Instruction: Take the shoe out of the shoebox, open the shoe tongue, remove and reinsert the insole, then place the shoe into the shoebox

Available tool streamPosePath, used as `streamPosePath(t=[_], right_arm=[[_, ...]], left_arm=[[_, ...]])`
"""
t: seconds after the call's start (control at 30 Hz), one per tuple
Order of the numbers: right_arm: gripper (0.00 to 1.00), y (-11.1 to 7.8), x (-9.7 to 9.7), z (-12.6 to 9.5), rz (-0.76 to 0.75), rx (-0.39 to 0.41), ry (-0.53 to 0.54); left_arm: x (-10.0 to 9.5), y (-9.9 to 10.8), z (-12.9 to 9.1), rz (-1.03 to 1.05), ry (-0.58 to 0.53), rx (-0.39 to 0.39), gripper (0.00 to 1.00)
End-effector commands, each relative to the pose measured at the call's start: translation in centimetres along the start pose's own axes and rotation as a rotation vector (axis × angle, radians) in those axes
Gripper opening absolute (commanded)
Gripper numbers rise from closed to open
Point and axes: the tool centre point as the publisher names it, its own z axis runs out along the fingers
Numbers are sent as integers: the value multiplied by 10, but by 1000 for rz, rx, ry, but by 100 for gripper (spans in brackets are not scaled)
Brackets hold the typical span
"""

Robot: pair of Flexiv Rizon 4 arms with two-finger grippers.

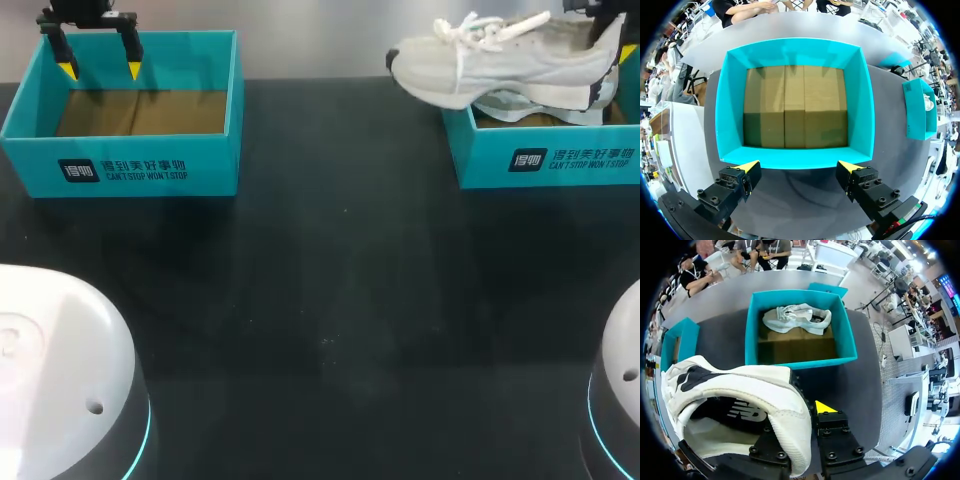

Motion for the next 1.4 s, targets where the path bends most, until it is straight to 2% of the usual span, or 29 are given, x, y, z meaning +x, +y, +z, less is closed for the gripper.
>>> streamPosePath(t=[0.03, 0.3, 0.4, 0.6, 0.83, 0.9, 1.17, 1.4], right_arm=[[0, -3, -3, 0, 1, -14, 8], [0, -6, -2, -5, 6, -25, -16], [0, -27, 7, -9, 27, -20, -57], [0, -77, 29, 0, 46, 10, -92], [0, -134, 69, 20, 44, 23, -133], [0, -147, 82, 28, 23, 35, -109], [0, -190, 133, 54, -30, 37, -97], [0, -220, 166, 76, -78, 33, -68]], left_arm=[[0, 0, 0, 0, 0, 0, 100], [0, 0, 0, 0, 0, 0, 100], [0, 0, 0, 0, 0, 0, 100], [0, 0, 0, 0, 0, 0, 100], [0, 0, 0, 0, 0, 0, 100], [0, 0, 0, 0, 0, 0, 100], [0, 0, 0, 0, 0, 0, 100], [0, 0, 0, 0, 0, 0, 100]])
